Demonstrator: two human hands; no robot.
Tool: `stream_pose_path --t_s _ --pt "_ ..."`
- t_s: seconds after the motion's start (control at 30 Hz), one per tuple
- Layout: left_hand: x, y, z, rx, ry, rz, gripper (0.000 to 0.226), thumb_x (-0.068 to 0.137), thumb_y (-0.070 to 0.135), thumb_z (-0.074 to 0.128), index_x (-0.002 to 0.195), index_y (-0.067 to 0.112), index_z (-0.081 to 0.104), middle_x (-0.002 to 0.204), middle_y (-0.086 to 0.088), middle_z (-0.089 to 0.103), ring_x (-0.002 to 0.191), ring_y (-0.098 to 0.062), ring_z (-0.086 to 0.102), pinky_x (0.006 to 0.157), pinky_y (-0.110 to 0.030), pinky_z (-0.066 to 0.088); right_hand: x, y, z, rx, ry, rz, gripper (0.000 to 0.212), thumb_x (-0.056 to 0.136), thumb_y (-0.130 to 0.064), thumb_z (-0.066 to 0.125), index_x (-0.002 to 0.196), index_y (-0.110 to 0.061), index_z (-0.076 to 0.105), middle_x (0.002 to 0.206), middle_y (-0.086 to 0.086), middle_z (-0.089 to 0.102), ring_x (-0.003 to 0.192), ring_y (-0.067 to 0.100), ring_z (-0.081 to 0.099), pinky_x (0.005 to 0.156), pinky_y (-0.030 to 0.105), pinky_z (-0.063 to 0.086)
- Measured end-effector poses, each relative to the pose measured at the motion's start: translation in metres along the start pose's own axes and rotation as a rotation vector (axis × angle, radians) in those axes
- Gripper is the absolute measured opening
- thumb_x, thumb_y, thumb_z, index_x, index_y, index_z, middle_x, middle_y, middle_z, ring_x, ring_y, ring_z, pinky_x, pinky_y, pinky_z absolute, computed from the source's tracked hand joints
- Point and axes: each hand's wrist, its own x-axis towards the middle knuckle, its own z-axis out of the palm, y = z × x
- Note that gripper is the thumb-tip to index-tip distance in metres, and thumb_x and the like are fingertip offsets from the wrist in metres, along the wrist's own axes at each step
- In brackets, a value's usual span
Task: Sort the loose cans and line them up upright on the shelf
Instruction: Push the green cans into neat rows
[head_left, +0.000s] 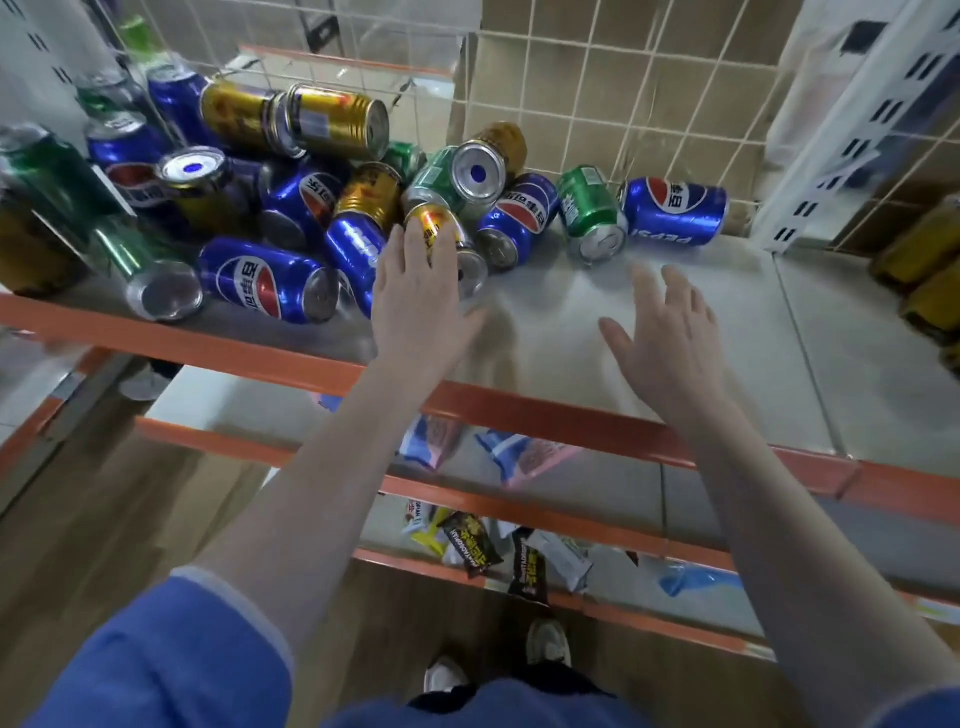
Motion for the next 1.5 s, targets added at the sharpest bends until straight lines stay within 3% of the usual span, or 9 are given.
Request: stream_pose_path --t_s 0.2,0.33,0.47,0.53,0.7,0.83,1.2,1.4,1.5 --pt "0.028 0.002 0.013 0.172 -0.058 0.043 0.093 0.077 0.051 0.069 0.148 0.018 0.019 0.145 -0.022 0.032 0.129 -0.038 0.038 0.111 -0.046 0.021 0.044 -0.003 0.016 0.111 0.011 0.035 0.068 0.091 -0.034 0.056 0.147 -0.013 0.023 0.145 0.023 0.031 0.13 0.039 0.035 0.105 0.047 0.032" --pt "0.032 0.006 0.019 0.255 -0.064 0.016 0.087 0.074 0.052 0.071 0.143 0.019 0.029 0.139 -0.022 0.036 0.122 -0.038 0.043 0.107 -0.045 0.028 0.073 -0.006 0.025 0.212 0.019 0.101 0.071 0.089 -0.035 0.058 0.147 -0.016 0.022 0.139 0.016 0.035 0.123 0.035 0.041 0.098 0.042 0.037" --pt "0.035 0.006 0.026 0.347 0.017 -0.034 0.077 0.059 0.053 0.081 0.121 0.019 0.053 0.113 -0.019 0.056 0.092 -0.035 0.059 0.086 -0.041 0.044 0.088 -0.01 0.035 0.285 -0.017 0.151 0.076 0.089 -0.04 0.058 0.149 -0.018 0.017 0.135 0.018 0.039 0.119 0.036 0.045 0.096 0.041 0.039" --pt "0.038 0.006 0.026 0.333 0.04 -0.04 0.07 0.06 0.05 0.081 0.116 0.018 0.053 0.11 -0.018 0.056 0.086 -0.034 0.058 0.081 -0.04 0.045 0.092 -0.013 0.039 0.333 -0.011 0.188 0.08 0.087 -0.044 0.059 0.149 -0.019 0.016 0.134 0.018 0.041 0.118 0.036 0.047 0.096 0.042 0.04" --pt "0.044 0.008 0.024 0.261 0.03 -0.041 0.058 0.076 0.033 0.073 0.124 0.018 0.044 0.124 -0.017 0.047 0.1 -0.035 0.053 0.081 -0.037 0.044 0.1 -0.016 0.044 0.385 0.033 0.232 0.078 0.083 -0.051 0.061 0.145 -0.019 0.024 0.128 0.017 0.046 0.11 0.034 0.052 0.09 0.04 0.043" --pt "0.044 0.007 0.024 0.201 0.029 -0.027 0.066 0.072 0.03 0.074 0.127 0.013 0.041 0.126 -0.012 0.048 0.104 -0.031 0.052 0.071 -0.033 0.044 0.102 -0.012 0.044 0.435 0.052 0.235 0.074 0.081 -0.043 0.065 0.142 -0.02 0.03 0.124 0.015 0.05 0.107 0.031 0.053 0.088 0.035 0.042" --pt "0.027 0.003 0.006 0.054 -0.059 0.054 0.064 0.073 0.021 0.071 0.128 0.014 0.041 0.129 -0.014 0.037 0.114 -0.034 0.042 0.074 -0.034 0.038 0.07 0.016 0.027 0.459 0.077 0.237 0.07 0.079 -0.033 0.069 0.14 -0.023 0.036 0.123 0.015 0.052 0.106 0.027 0.051 0.077 0.021 0.03" --pt "0.032 0.007 0.005 0.086 -0.195 0.003 0.09 0.077 0.053 0.064 0.146 0.016 0.02 0.144 -0.018 0.031 0.122 -0.037 0.04 0.094 -0.041 0.04 0.051 0.025 0.018 0.474 0.077 0.223 0.068 0.078 -0.03 0.071 0.138 -0.026 0.039 0.122 0.016 0.051 0.105 0.03 0.052 0.08 0.025 0.033" --pt "0.049 0.012 -0.001 -0.01 -0.327 -0.114 0.089 0.083 0.062 0.052 0.15 0.018 0.014 0.147 -0.019 0.03 0.128 -0.038 0.037 0.1 -0.043 0.036 0.046 0.025 0.017 0.481 0.082 0.219 0.069 0.078 -0.028 0.071 0.139 -0.027 0.039 0.121 0.016 0.05 0.106 0.033 0.053 0.084 0.028 0.038"
